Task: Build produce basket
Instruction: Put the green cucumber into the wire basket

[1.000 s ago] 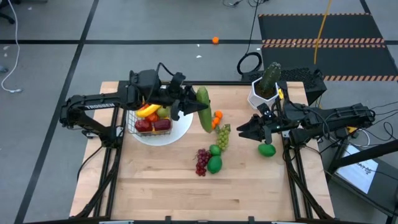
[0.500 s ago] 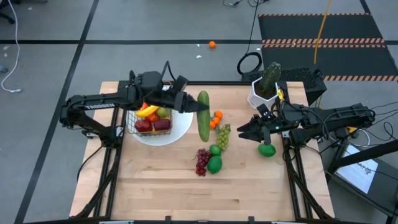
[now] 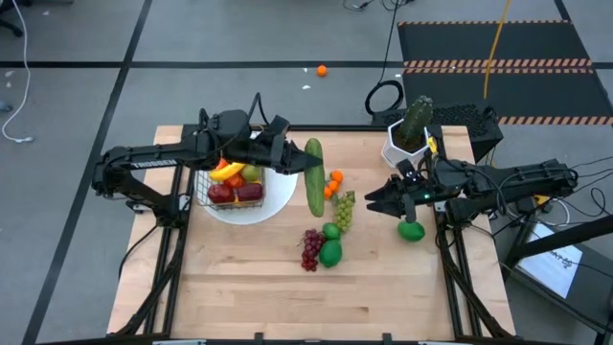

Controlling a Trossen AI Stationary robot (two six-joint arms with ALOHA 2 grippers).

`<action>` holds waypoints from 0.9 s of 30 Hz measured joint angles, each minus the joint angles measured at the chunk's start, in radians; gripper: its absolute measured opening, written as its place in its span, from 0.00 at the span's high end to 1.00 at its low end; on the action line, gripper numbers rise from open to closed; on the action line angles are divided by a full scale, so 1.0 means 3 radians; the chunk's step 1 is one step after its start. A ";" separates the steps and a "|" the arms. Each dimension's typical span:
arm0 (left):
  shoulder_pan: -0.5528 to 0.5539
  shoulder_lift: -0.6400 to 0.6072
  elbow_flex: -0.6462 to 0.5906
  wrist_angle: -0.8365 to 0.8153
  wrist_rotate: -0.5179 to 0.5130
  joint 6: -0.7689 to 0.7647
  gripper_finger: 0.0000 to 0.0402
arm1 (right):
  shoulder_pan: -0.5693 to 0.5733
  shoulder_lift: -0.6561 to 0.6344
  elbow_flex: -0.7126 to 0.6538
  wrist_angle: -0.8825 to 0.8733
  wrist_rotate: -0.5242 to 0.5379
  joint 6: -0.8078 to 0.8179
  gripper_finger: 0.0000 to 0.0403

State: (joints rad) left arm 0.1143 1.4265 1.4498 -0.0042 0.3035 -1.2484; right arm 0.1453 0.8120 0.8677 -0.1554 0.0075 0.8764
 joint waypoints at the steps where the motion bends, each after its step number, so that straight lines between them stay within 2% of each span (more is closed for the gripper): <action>1: -0.0011 0.0005 0.0000 0.0004 -0.0021 0.0006 0.56 | -0.0001 0.0000 0.0000 0.0001 0.0043 -0.0012 0.35; 8: -0.0109 0.0014 0.0000 0.0004 -0.0083 0.0538 0.56 | -0.0001 0.0000 0.0000 -0.0026 0.0072 -0.0181 0.35; 17: -0.0107 0.0014 0.0000 -0.0005 -0.0039 0.1692 0.56 | -0.0001 0.0000 0.0000 -0.0111 0.0079 -0.0183 0.35; 22: 0.0012 0.0002 0.0000 -0.0264 0.0137 0.1991 0.56 | -0.0001 0.0000 0.0000 -0.0240 0.0077 -0.0167 0.35; 27: 0.0241 -0.0085 -0.0002 -0.0628 0.0255 0.1987 0.56 | -0.0001 0.0000 0.0000 -0.0250 0.0150 -0.0108 0.35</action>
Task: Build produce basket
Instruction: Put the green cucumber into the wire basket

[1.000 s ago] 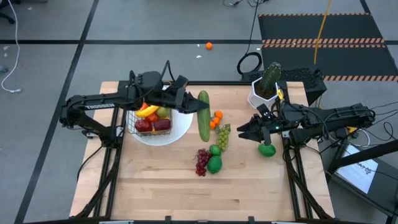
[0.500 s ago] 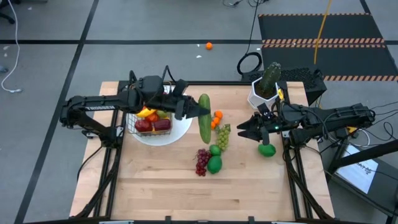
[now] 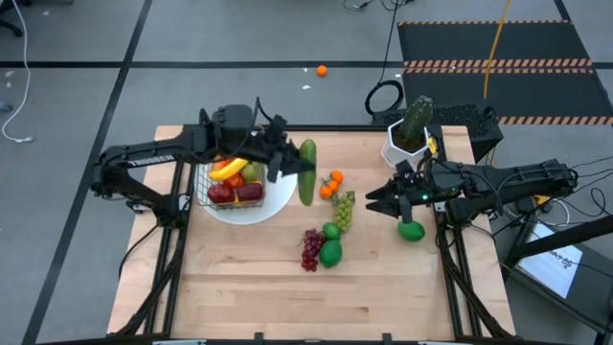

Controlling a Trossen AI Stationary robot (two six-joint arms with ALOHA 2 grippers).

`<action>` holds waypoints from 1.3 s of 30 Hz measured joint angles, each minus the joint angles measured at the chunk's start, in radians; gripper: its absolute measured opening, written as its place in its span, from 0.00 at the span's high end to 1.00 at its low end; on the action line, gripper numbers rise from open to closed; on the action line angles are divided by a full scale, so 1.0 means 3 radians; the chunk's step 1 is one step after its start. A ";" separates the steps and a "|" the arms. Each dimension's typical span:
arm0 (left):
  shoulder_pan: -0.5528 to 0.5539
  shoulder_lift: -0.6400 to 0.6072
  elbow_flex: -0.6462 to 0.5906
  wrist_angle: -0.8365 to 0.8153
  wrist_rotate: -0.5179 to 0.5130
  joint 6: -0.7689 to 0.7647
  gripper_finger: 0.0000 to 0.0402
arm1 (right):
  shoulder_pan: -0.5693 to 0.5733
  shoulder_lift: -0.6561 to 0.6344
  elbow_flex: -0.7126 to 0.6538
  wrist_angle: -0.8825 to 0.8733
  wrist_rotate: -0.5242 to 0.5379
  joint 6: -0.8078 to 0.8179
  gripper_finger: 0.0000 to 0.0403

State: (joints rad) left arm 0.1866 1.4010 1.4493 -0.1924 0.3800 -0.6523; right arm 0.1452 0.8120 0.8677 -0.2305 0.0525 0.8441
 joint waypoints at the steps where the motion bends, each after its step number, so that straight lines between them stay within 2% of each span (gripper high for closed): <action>1: 0.0053 -0.0024 -0.0001 -0.0089 0.0030 -0.0014 0.56 | 0.0000 0.0000 0.0000 0.0000 0.0014 0.0021 0.35; 3: 0.0153 -0.0066 0.0007 -0.0248 0.0073 -0.0003 0.56 | -0.0002 0.0000 0.0000 0.0001 0.0030 0.0050 0.35; 11: 0.0576 -0.0338 0.0000 -0.1460 0.0116 0.0158 0.56 | -0.0006 0.0027 0.0000 -0.0021 0.0278 0.0205 0.35; 14: 0.0740 -0.0415 0.0002 -0.1938 0.0107 0.0366 0.56 | -0.0006 0.0032 0.0000 -0.0025 0.0291 0.0413 0.35; 18: 0.0931 -0.0428 0.0002 -0.2296 0.0048 0.0494 0.56 | -0.0006 0.0032 0.0000 -0.0024 0.0411 0.0831 0.35; 23: 0.1215 -0.0424 0.0000 -0.2470 0.0014 0.0778 0.56 | -0.0007 0.0035 0.0000 -0.0031 0.0599 0.0981 0.35; 27: 0.1447 -0.0409 0.0000 -0.2704 -0.0241 0.1014 0.56 | -0.0009 0.0045 0.0000 -0.0058 0.0786 0.0988 0.35; 32: 0.1753 -0.0408 0.0000 -0.2996 -0.0574 0.1329 0.56 | -0.0006 0.0070 0.0000 -0.0173 0.0786 0.1182 0.35; 39: 0.1908 -0.0287 0.0000 -0.3137 -0.0557 0.1657 0.56 | -0.0006 0.0081 0.0000 -0.0350 0.0777 0.1249 0.35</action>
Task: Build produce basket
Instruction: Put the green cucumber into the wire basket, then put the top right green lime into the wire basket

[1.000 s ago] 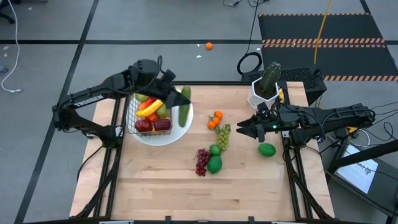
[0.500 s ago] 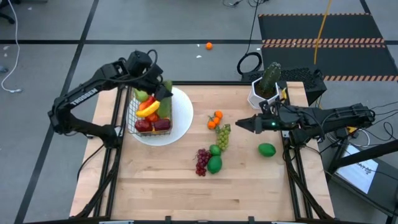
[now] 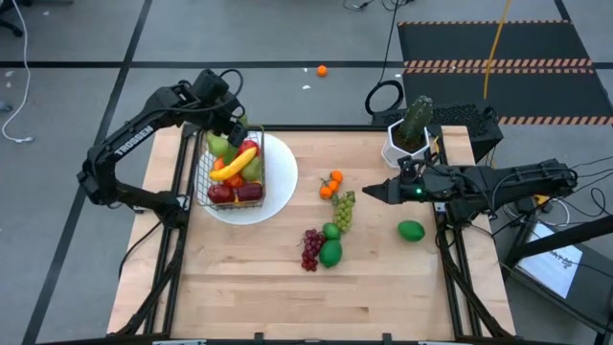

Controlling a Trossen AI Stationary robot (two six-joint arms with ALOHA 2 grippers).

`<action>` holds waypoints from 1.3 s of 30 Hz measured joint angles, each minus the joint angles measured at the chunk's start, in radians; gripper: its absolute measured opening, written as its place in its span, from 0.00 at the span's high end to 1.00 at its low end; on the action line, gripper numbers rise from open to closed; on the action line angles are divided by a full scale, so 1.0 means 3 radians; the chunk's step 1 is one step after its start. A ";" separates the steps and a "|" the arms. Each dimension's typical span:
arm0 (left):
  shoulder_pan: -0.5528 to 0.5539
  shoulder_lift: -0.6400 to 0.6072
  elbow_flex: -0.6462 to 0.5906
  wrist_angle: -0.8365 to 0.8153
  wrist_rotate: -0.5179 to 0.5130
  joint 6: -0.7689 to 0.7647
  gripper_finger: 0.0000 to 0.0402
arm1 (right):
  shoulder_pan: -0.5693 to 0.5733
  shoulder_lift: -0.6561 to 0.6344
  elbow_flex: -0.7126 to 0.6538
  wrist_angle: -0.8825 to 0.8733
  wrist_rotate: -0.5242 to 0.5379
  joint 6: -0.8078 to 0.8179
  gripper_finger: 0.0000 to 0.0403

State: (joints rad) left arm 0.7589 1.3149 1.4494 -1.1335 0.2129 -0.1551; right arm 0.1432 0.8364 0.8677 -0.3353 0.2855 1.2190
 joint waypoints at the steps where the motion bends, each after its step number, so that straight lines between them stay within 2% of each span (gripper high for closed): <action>1: 0.0001 0.0021 0.0000 -0.0020 0.0001 0.0000 0.56 | 0.0000 0.0000 0.0000 -0.0023 -0.0003 -0.0008 0.35; 9: -0.0107 0.0225 0.0000 -0.0251 0.0010 0.0151 0.56 | -0.0024 -0.0003 0.0000 -0.0067 -0.0081 -0.0141 0.35; 15: -0.0262 0.0323 -0.0009 -0.0275 -0.0086 0.0047 0.56 | -0.0038 -0.0004 0.0000 -0.0070 -0.0086 -0.0122 0.35; 25: -0.0545 0.0426 -0.0322 -0.0397 -0.0314 -0.0209 0.56 | -0.0037 -0.0005 0.0000 -0.0072 -0.0088 -0.0089 0.35; 28: -0.0617 0.0426 -0.0437 -0.0394 -0.0480 -0.0211 0.56 | -0.0037 -0.0005 0.0000 -0.0072 -0.0089 -0.0073 0.35; 32: -0.0676 0.0426 -0.0524 -0.0403 -0.0501 -0.0244 0.56 | -0.0037 -0.0005 0.0000 -0.0072 -0.0094 0.0021 0.35; 35: -0.0730 0.0426 -0.0523 -0.0387 -0.0492 -0.0331 0.52 | -0.0037 -0.0005 0.0000 -0.0072 -0.0091 0.0076 0.35; 39: -0.0776 0.0426 -0.0523 -0.0347 -0.0525 -0.0423 0.42 | -0.0037 -0.0005 0.0000 -0.0070 -0.0089 0.0087 0.35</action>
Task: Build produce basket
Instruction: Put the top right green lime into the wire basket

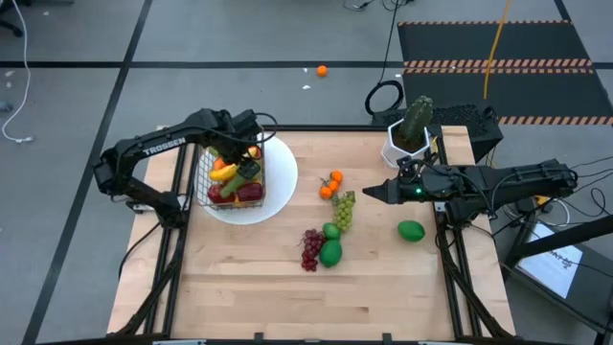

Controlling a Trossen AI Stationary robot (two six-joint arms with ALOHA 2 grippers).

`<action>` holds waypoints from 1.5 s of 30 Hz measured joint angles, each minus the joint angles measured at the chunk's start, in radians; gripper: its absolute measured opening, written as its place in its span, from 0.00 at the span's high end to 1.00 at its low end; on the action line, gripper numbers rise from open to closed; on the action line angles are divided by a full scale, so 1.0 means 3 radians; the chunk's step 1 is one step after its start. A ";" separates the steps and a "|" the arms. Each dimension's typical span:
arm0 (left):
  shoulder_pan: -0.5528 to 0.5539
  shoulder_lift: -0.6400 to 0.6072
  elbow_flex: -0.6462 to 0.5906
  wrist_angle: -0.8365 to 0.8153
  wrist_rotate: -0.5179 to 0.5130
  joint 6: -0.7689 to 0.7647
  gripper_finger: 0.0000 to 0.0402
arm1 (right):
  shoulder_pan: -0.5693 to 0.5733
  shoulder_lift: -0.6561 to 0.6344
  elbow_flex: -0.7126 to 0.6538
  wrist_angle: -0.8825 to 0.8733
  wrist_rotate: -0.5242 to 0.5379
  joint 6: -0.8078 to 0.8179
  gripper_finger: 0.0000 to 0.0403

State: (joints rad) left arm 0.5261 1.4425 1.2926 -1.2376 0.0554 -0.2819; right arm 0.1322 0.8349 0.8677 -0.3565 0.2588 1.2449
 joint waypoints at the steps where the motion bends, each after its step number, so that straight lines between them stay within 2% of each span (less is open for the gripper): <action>1: -0.0006 0.0000 0.0000 0.0004 -0.0007 -0.0013 0.39 | -0.0001 0.0000 0.0000 0.0000 0.0000 0.0000 0.35; 6: -0.0017 -0.0001 0.0001 0.0002 0.0014 -0.0087 0.26 | -0.0001 0.0000 0.0000 -0.0001 0.0003 0.0000 0.35; 10: -0.0017 -0.0004 0.0105 -0.0061 0.0100 -0.0091 0.22 | -0.0001 0.0013 0.0000 0.0000 0.0007 -0.0003 0.35; 17: -0.0006 -0.0057 0.0427 0.0007 0.0105 -0.0119 0.29 | -0.0008 0.0087 0.0000 -0.0021 0.0006 -0.0177 0.35; 30: -0.0067 -0.0058 0.1165 -0.0005 0.0107 -0.0264 0.37 | 0.0111 0.0088 0.0000 -0.0061 -0.0009 -0.0074 0.35; 38: -0.0372 -0.0083 0.1398 0.0034 0.0111 -0.0489 0.42 | 0.0281 0.0086 0.0000 -0.0232 -0.0230 0.0048 0.35; 45: -0.0728 -0.0081 0.1500 0.0060 0.0048 -0.0891 0.49 | 0.0331 0.0084 0.0000 -0.0718 -0.0600 -0.0218 0.35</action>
State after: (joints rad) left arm 0.3077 1.4181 1.7428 -1.2196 0.0698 -0.5492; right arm 0.2314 0.8600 0.8678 -0.5720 0.0788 1.1795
